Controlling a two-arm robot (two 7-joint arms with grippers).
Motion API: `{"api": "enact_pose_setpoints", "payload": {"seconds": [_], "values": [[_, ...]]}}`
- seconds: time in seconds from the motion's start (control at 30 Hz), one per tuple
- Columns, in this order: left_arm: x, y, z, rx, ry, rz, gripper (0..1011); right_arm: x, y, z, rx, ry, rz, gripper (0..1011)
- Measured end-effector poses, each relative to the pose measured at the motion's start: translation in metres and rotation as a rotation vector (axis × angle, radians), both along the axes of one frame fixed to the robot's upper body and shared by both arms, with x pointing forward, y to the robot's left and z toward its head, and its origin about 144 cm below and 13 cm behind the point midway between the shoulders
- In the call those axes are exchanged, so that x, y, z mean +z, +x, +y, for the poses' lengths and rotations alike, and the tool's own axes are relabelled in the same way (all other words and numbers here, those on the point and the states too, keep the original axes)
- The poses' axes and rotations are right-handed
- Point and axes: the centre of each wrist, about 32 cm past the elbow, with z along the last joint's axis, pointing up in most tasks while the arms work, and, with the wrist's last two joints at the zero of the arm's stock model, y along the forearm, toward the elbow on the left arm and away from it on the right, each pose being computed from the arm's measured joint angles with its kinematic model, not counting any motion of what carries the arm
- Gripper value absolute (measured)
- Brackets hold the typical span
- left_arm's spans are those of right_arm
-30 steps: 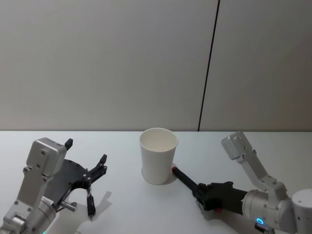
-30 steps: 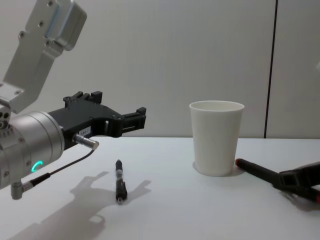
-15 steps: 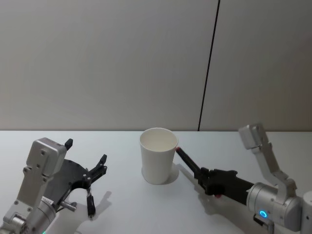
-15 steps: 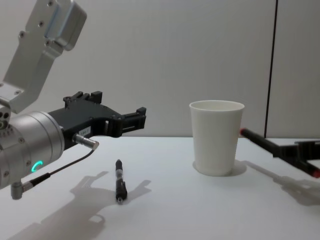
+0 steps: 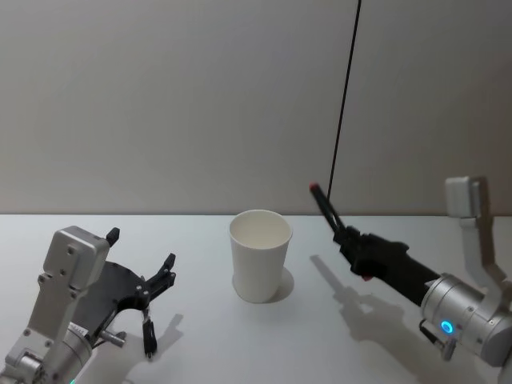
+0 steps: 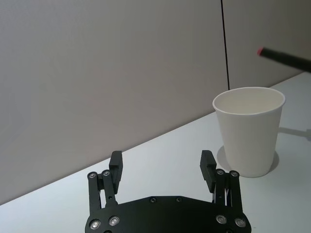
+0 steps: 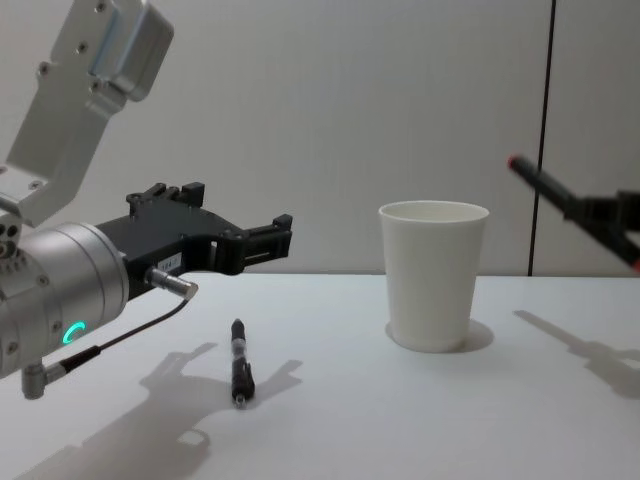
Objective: Place the pen into the pen holder.
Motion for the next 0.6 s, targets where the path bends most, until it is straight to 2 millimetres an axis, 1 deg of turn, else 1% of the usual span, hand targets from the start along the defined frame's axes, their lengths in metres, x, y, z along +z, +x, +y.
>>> {"api": "enact_pose_setpoints", "payload": {"seconds": [0.33, 0.6], "values": [[0.0, 0.0, 0.0, 0.0, 0.0, 0.0, 1003, 0.01, 0.003, -0.004, -0.015, 0.118, -0.146, 193], [0.0, 0.0, 0.0, 0.0, 0.0, 0.0, 1003, 0.019, 0.012, -0.001, 0.013, 0.191, -0.265, 193]]}}
